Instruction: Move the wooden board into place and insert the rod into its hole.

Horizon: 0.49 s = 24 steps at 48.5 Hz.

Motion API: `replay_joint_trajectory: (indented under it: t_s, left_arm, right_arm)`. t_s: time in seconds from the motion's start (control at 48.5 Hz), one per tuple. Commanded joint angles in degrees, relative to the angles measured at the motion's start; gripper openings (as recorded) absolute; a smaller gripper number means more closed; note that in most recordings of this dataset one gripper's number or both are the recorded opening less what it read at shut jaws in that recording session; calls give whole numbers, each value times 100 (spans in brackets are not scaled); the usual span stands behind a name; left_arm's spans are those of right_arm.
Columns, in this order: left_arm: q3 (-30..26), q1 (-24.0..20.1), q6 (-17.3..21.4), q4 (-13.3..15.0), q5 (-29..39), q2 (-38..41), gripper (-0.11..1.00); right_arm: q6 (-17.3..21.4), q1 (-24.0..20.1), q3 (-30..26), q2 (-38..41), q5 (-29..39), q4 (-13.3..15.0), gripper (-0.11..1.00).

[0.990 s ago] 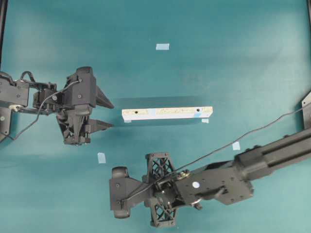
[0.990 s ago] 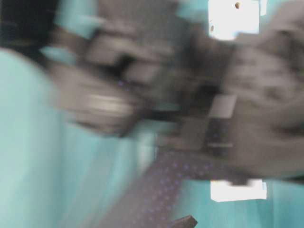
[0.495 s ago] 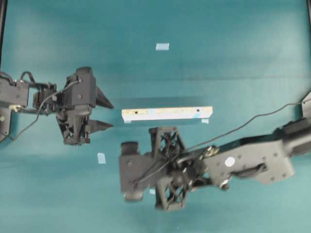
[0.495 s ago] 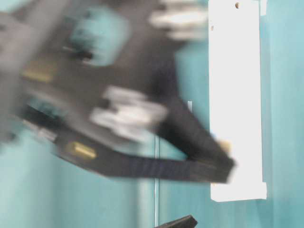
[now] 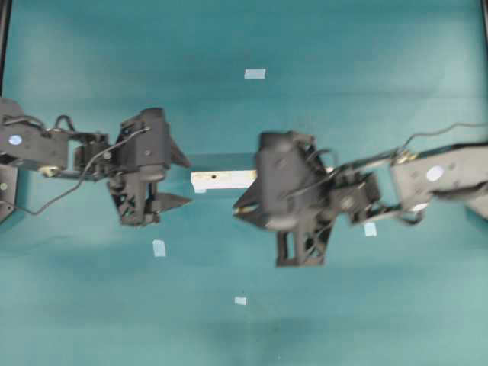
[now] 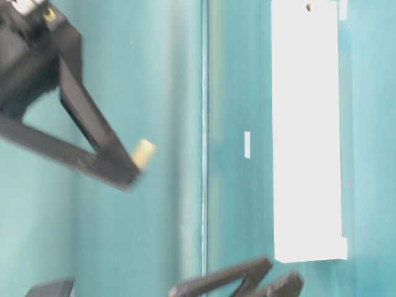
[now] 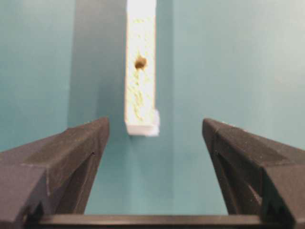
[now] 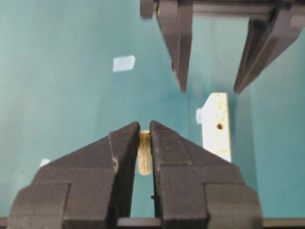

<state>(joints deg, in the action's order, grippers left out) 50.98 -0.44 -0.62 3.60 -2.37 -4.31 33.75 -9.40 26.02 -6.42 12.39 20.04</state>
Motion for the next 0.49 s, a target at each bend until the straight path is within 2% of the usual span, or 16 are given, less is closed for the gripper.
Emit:
replay_joint_trajectory:
  t_s: [0.0,0.33,0.474]
  left_arm:
    - [-272,-88,-26,9,-105,141,84]
    - [-949,-132,0,9,-132,958,84]
    - [-1125,-132,9,9,-132,1187,84]
  right_arm:
    - [-9,105,290,-413,-483,18,9]
    - [-26,457,1099,-958,-1213,9,9]
    - [-35,633,1477,-1055,-1775,18,9]
